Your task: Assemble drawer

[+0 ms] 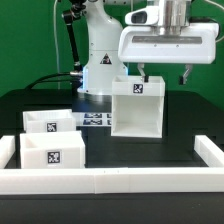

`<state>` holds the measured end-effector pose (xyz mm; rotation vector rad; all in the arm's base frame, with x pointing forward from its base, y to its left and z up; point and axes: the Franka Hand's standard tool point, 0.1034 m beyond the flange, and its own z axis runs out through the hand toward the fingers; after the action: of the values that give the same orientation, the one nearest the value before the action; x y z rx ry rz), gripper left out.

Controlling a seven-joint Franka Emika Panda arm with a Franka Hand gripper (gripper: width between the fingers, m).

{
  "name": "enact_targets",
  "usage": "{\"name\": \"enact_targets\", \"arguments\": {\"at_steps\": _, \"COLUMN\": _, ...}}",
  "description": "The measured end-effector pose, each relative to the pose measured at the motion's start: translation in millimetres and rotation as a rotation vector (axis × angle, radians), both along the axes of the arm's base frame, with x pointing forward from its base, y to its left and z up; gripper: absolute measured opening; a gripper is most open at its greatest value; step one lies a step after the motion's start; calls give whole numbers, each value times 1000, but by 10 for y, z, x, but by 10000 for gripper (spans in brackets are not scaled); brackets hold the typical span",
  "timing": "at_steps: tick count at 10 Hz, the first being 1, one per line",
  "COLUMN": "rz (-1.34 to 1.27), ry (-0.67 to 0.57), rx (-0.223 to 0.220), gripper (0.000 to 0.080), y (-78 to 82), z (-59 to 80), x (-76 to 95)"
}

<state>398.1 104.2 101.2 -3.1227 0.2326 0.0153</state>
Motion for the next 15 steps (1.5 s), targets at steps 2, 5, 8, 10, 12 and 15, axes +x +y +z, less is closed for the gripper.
{"name": "enact_targets", "arguments": {"at_steps": 2, "rz": -3, "ry": 5, "rx": 6, "gripper": 650, "y": 7, "z": -77, "x": -13}}
{"name": "enact_targets", "arguments": {"at_steps": 5, "rz": -4, "ry": 4, "rx": 6, "gripper": 381, "y": 0, "z": -77, "x": -11}}
{"name": "enact_targets", "arguments": {"at_steps": 8, "rz": -3, "ry": 3, "rx": 6, "gripper": 71, "y": 3, "z": -76, "x": -9}}
{"name": "enact_targets", "arguments": {"at_steps": 10, "rz": -3, "ry": 4, "rx": 6, "gripper": 37, "y": 3, "z": -77, "x": -10}}
{"name": "enact_targets", "arguments": {"at_steps": 12, "rz": -3, "ry": 4, "rx": 6, "gripper": 37, "y": 3, "z": -77, "x": -10}}
{"name": "enact_targets", "arguments": {"at_steps": 15, "rz": -3, "ry": 4, "rx": 6, "gripper": 37, "y": 3, "z": -78, "x": -9}}
